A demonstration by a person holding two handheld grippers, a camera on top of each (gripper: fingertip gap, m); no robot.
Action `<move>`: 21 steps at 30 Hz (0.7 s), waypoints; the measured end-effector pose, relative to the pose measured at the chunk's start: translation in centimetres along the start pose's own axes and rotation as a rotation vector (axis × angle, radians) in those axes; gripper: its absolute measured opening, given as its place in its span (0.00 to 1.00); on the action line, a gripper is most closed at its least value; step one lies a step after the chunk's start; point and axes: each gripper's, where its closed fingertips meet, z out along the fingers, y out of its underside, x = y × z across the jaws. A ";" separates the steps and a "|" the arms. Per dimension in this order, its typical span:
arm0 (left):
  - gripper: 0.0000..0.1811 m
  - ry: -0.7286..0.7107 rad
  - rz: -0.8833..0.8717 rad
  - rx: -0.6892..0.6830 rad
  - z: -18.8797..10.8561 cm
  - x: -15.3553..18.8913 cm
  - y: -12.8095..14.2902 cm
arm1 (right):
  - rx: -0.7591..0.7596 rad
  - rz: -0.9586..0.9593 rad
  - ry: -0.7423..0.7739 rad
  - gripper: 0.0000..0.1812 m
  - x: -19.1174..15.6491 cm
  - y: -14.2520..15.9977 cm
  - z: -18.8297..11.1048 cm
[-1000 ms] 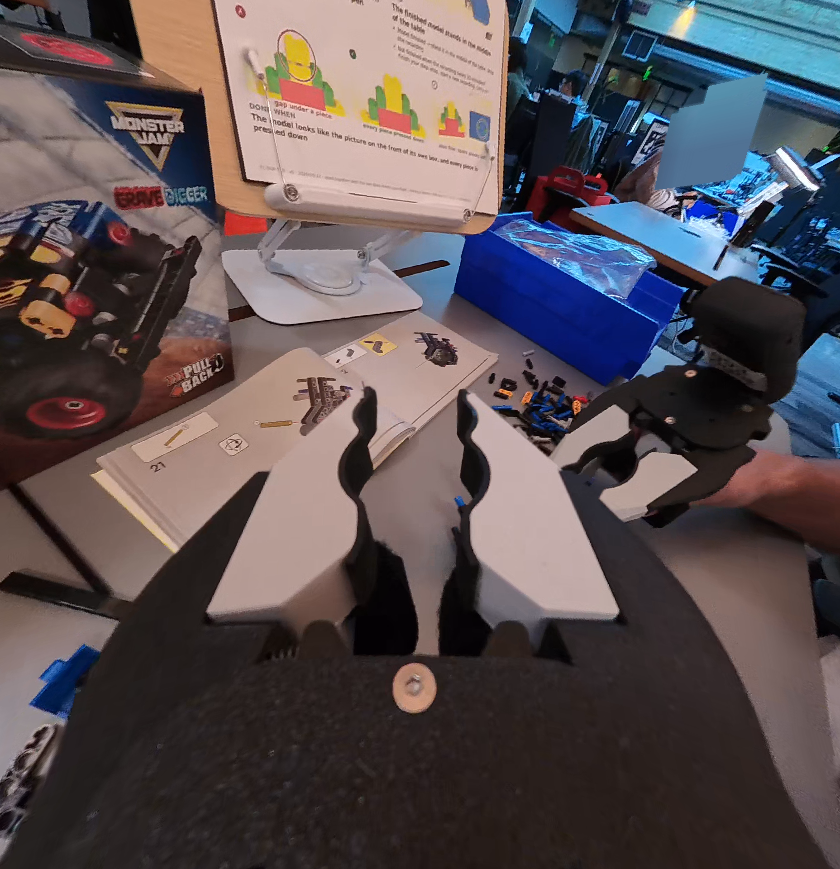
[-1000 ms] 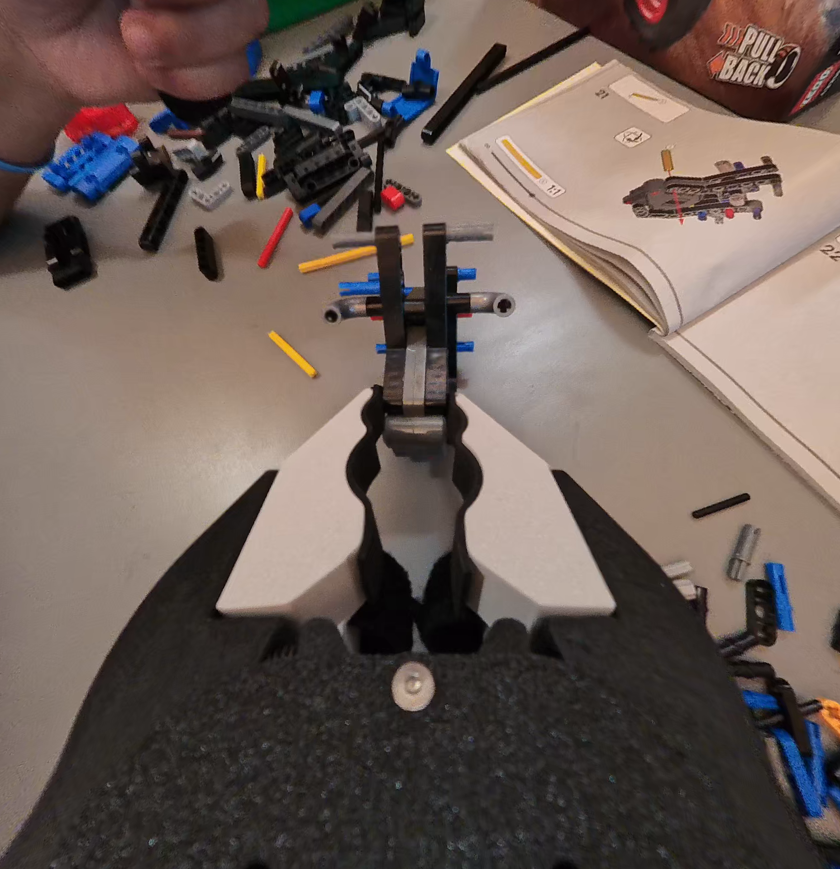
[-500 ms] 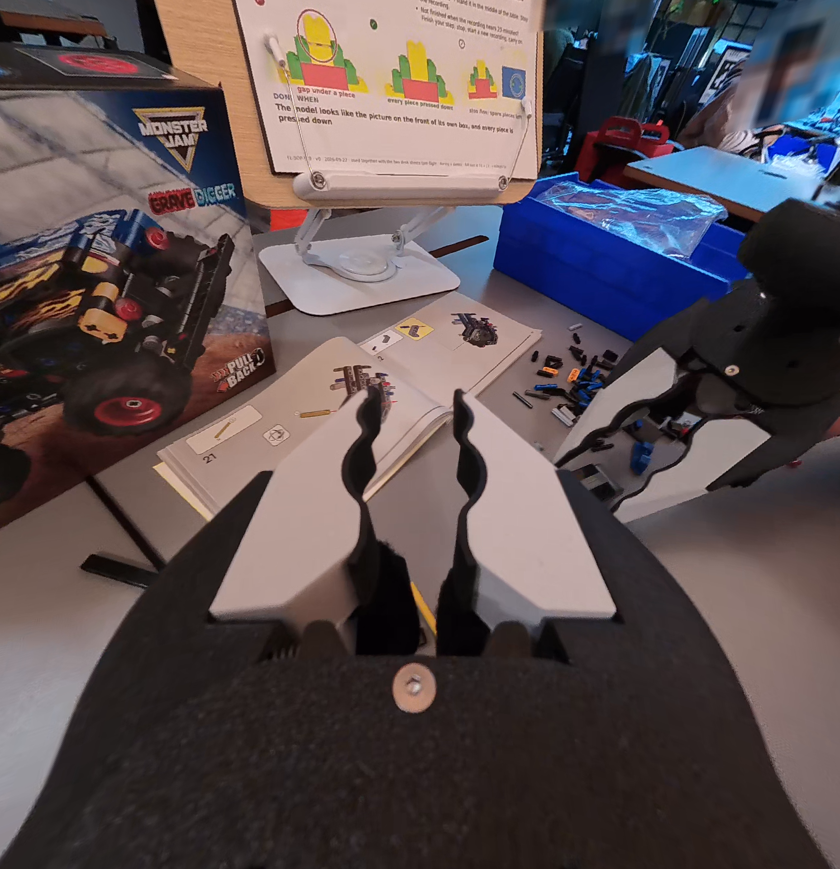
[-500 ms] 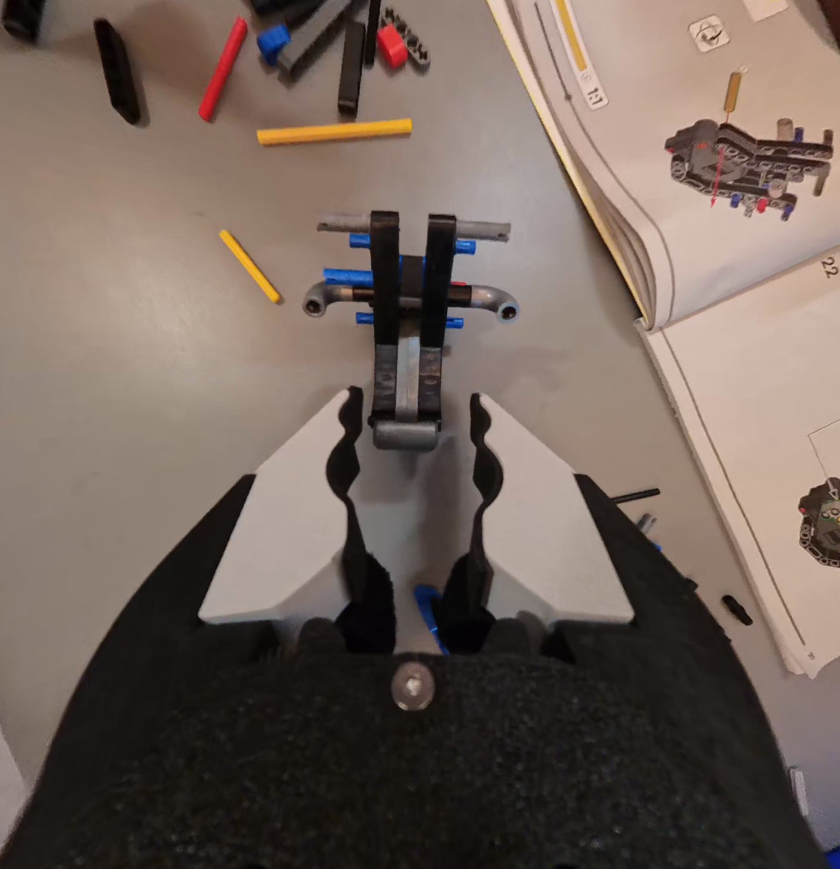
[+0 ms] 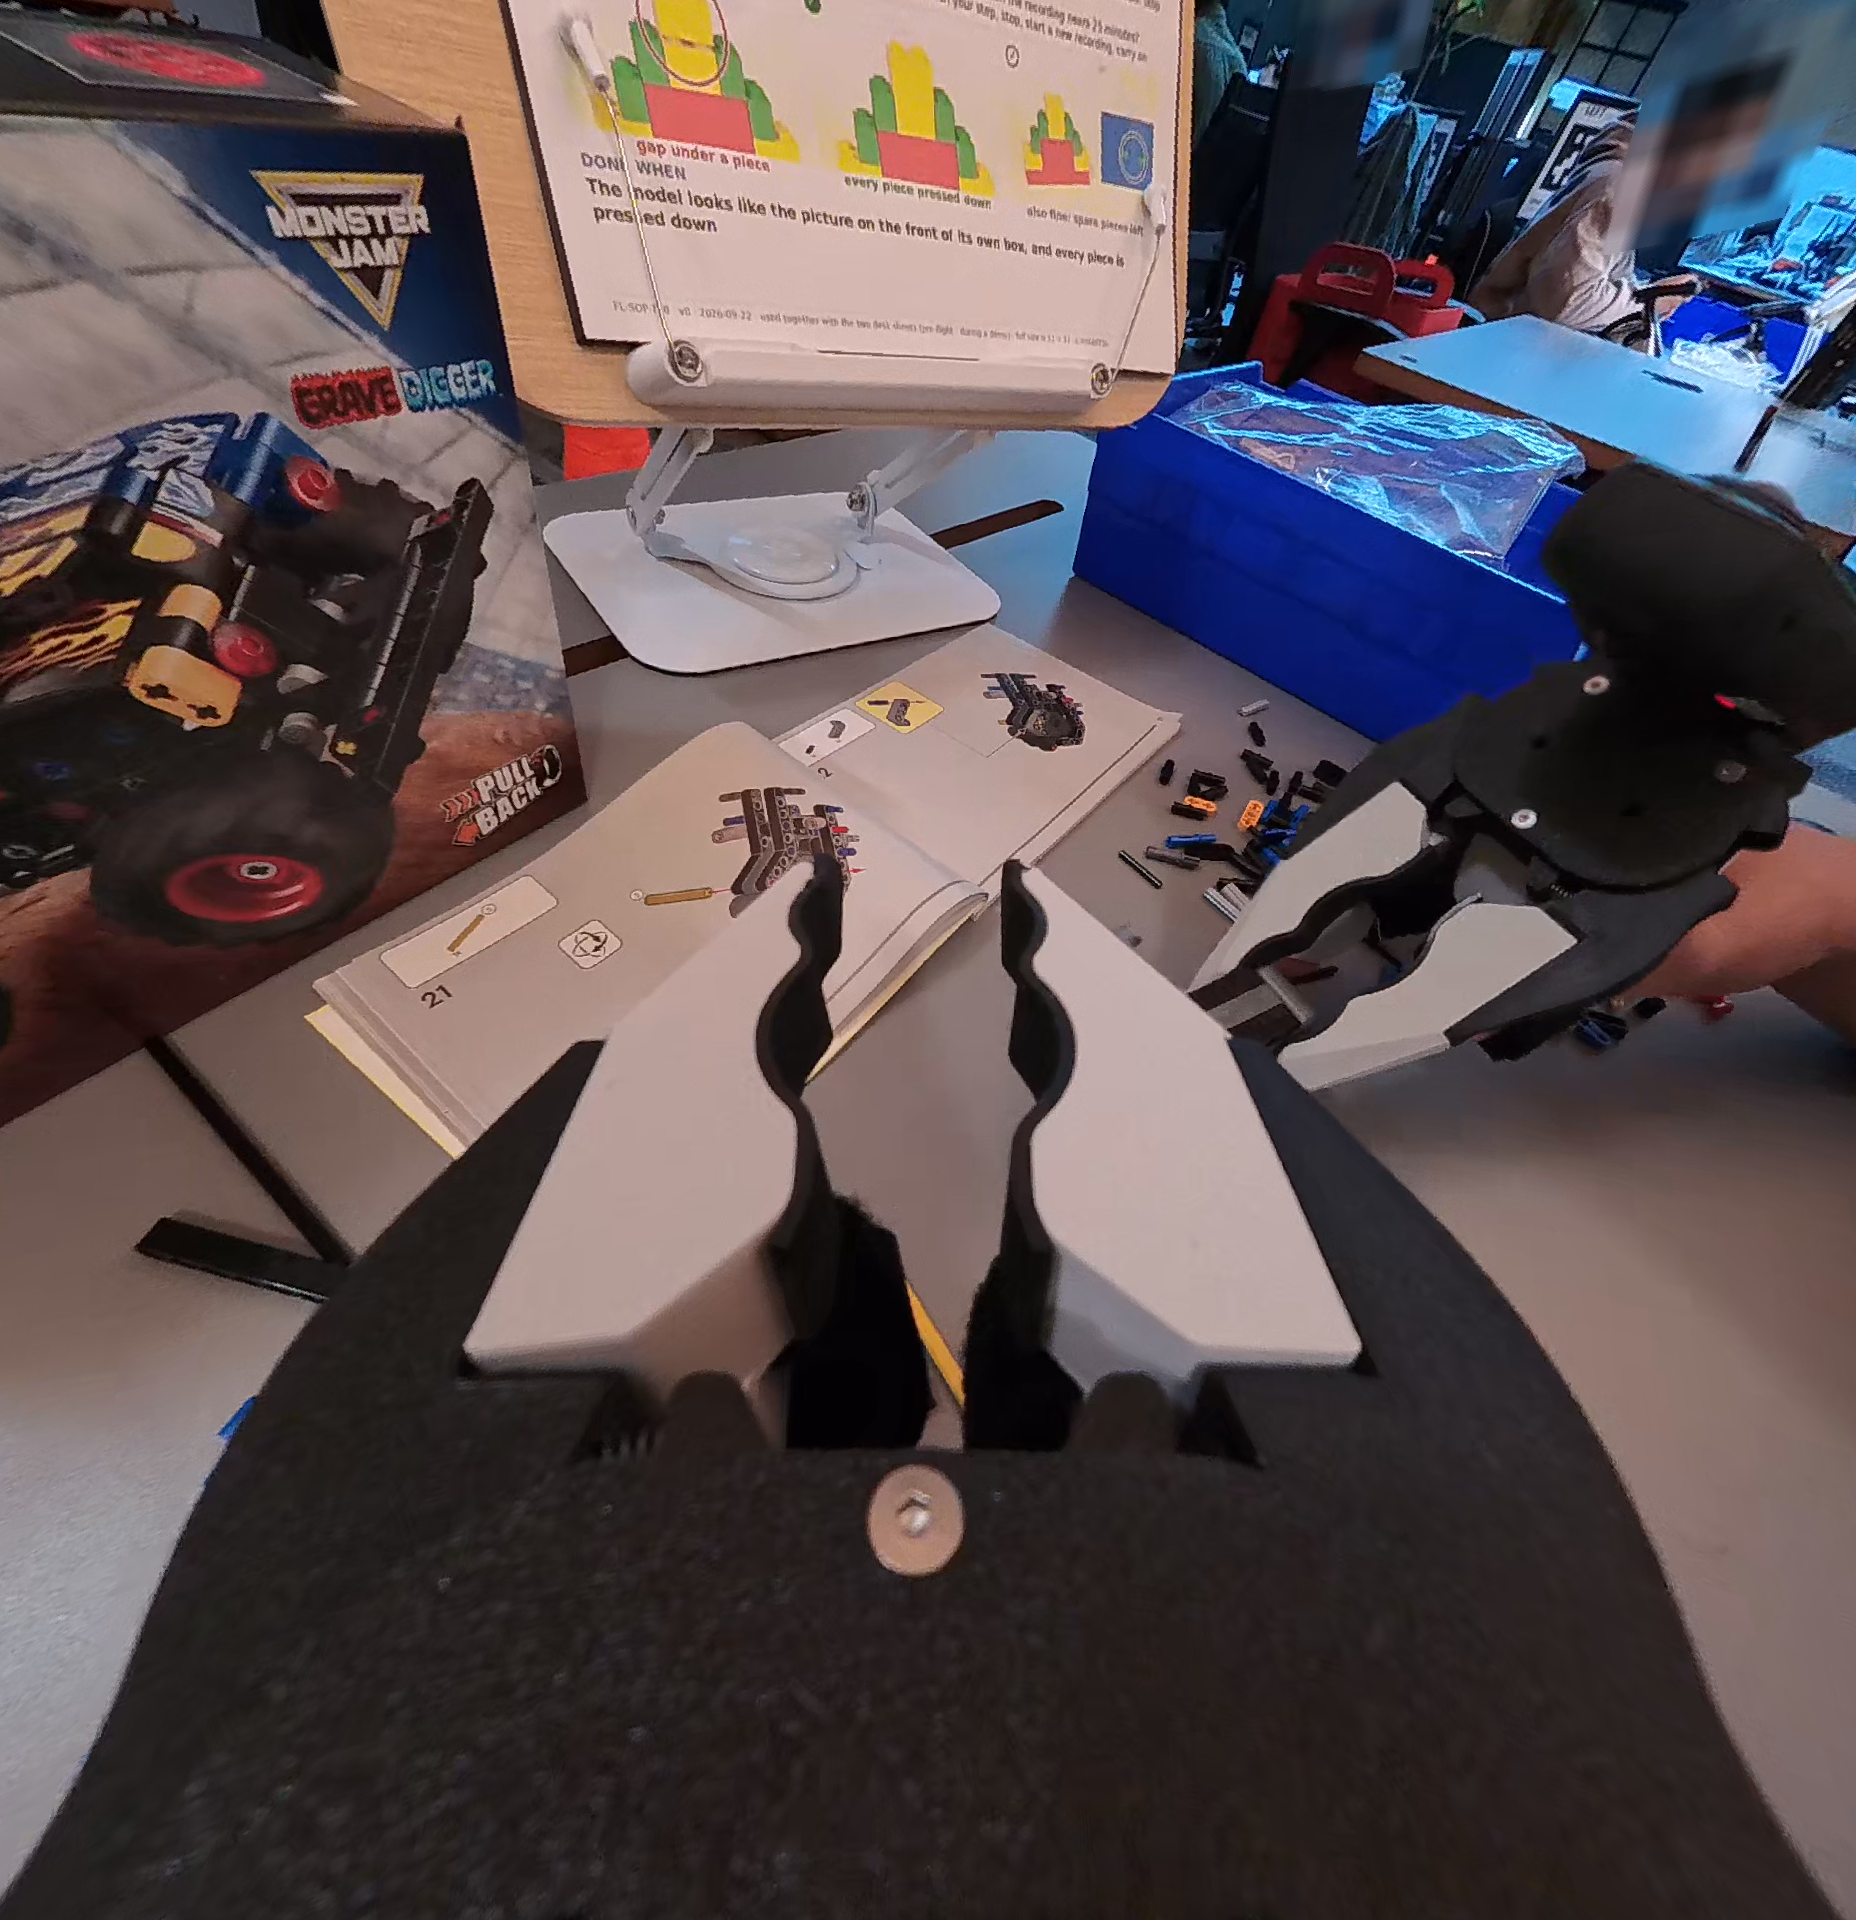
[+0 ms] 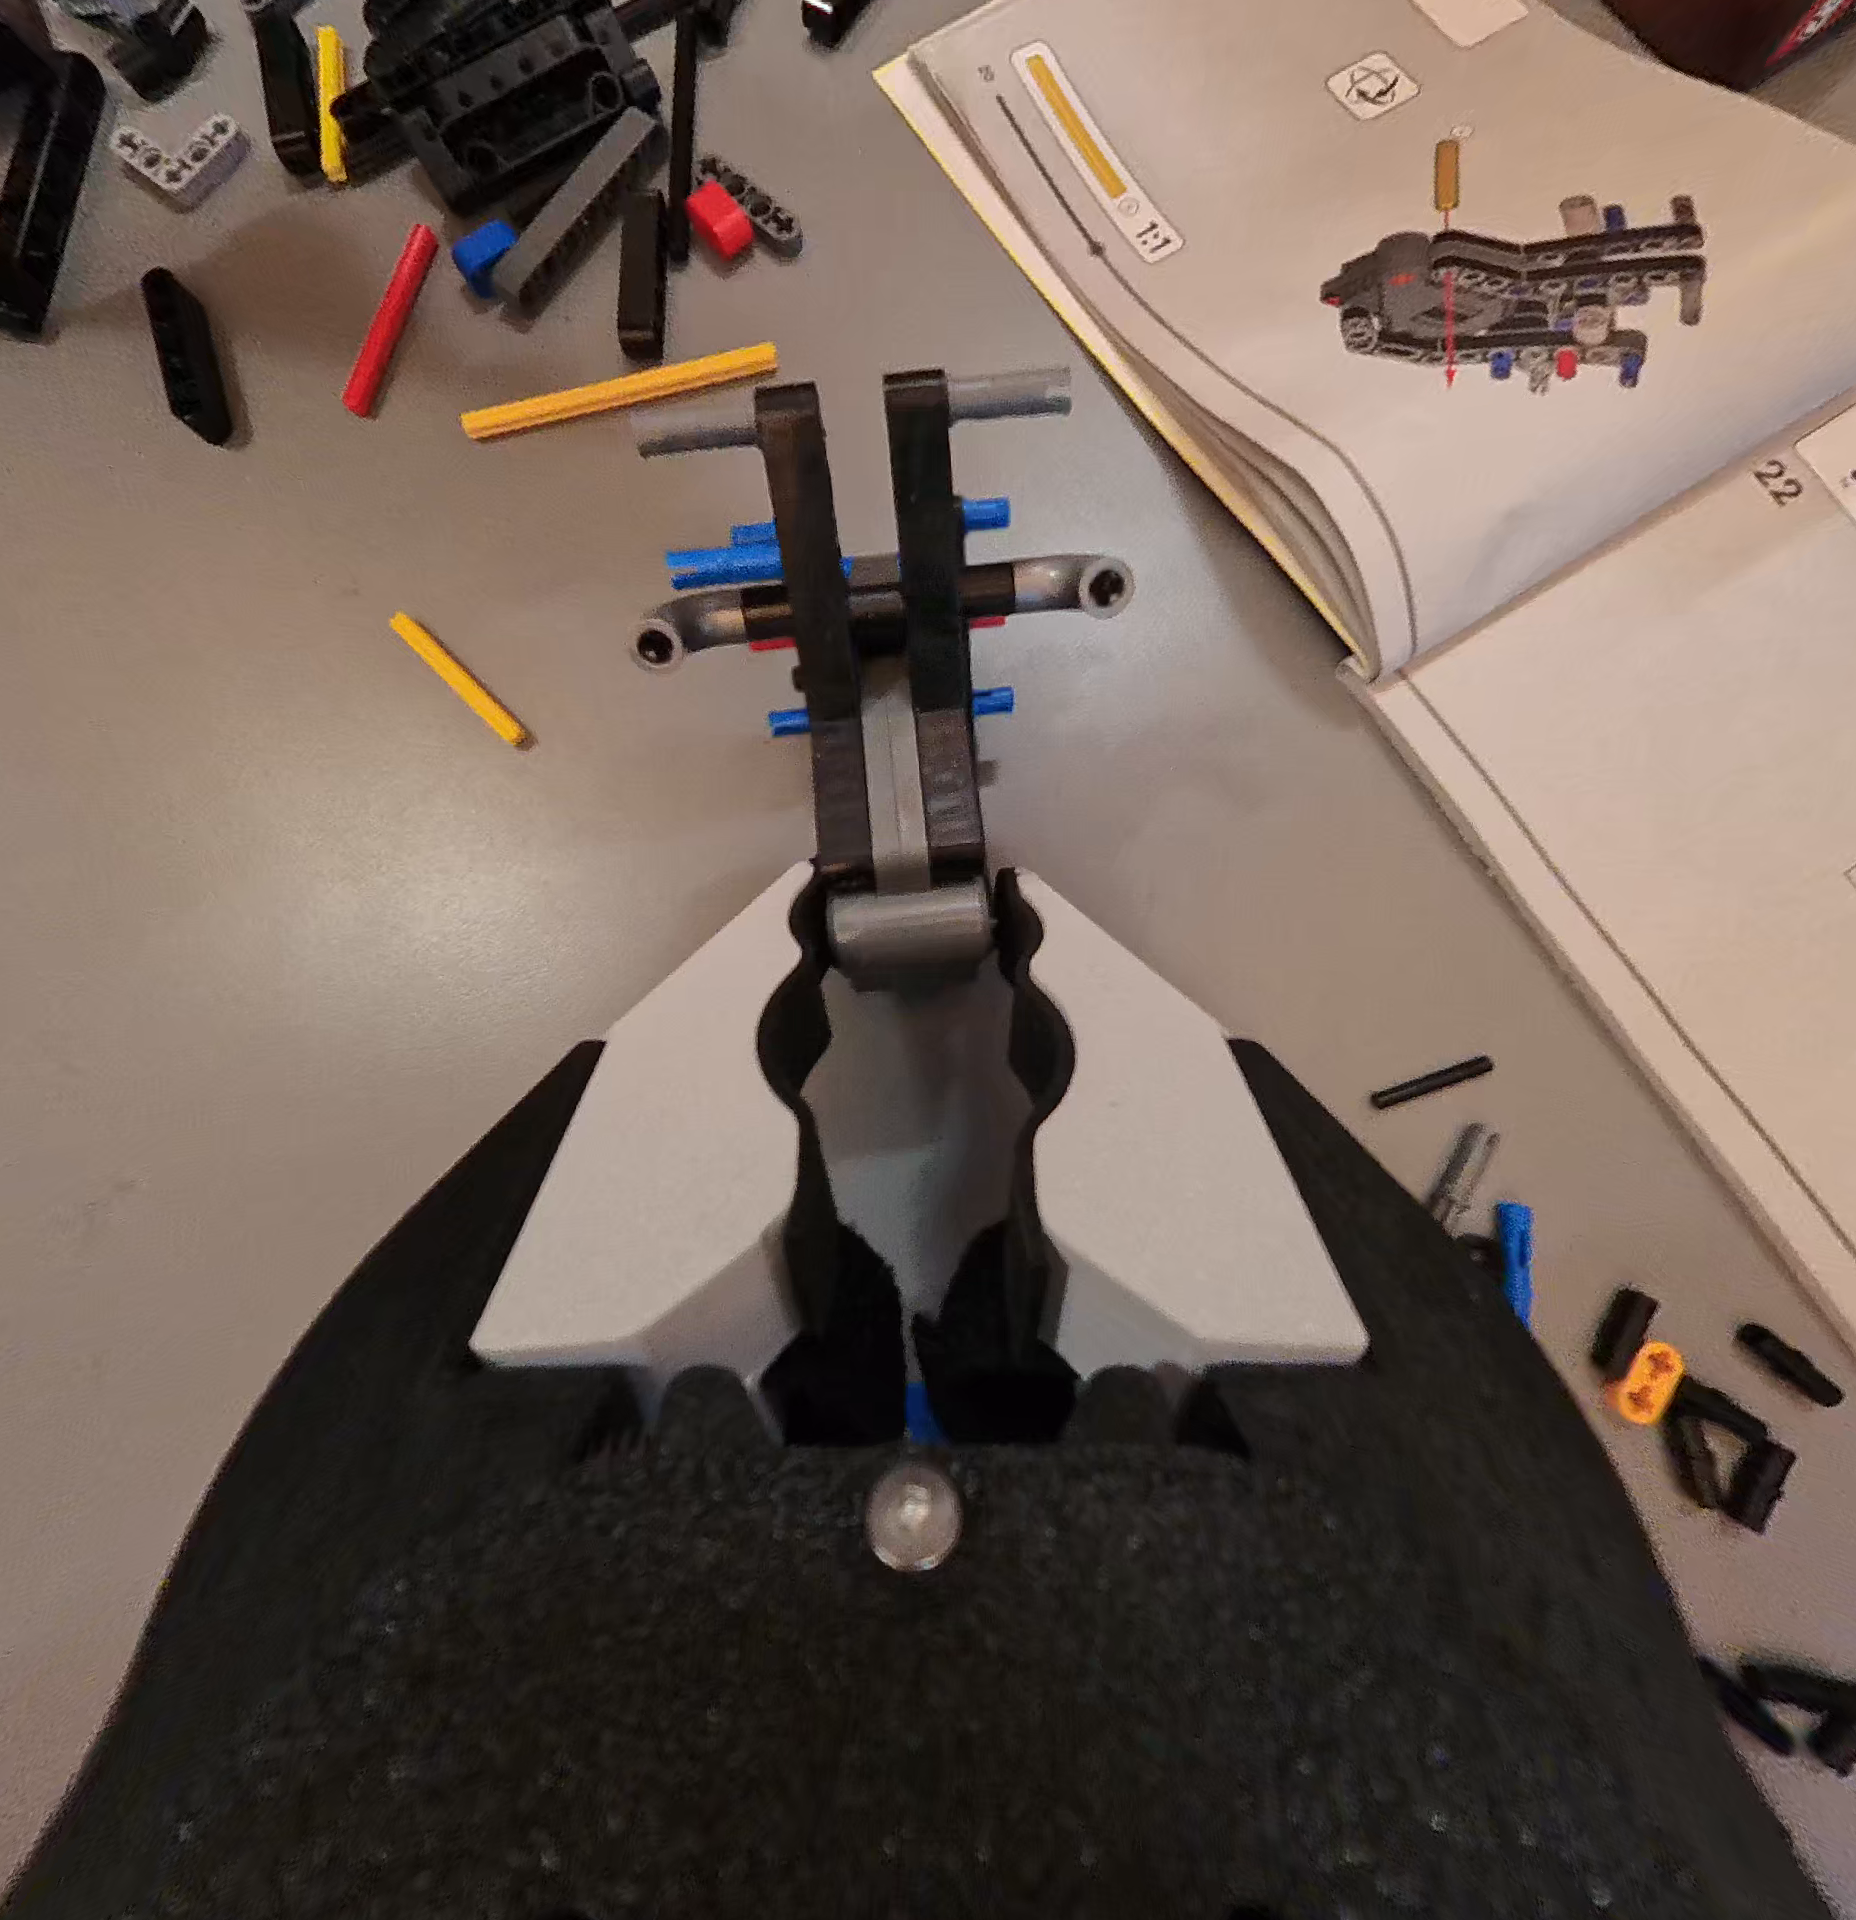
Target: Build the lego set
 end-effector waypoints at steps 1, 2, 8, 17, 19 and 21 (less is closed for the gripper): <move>0.16 -0.002 0.003 -0.002 0.0 0.0 0.0 | -0.005 0.002 -0.009 0.17 -0.4 0.2 0.0; 0.16 -0.003 0.005 -0.005 0.1 0.0 0.1 | -0.011 0.000 -0.035 0.20 -1.1 0.4 0.1; 0.16 -0.009 0.013 -0.016 0.3 -0.2 0.4 | 0.014 0.017 -0.227 0.25 -6.1 0.1 -0.7; 0.16 0.002 0.022 -0.021 0.2 -0.2 0.4 | 0.049 -0.172 -0.473 0.27 -8.4 0.0 -5.9; 0.16 0.039 0.039 -0.027 0.1 0.5 0.4 | 0.132 -0.245 -0.387 0.28 -5.7 -0.7 -6.9; 0.16 0.151 0.078 -0.099 0.0 2.5 1.3 | 0.167 -0.280 -0.260 0.27 -1.9 -0.8 -6.4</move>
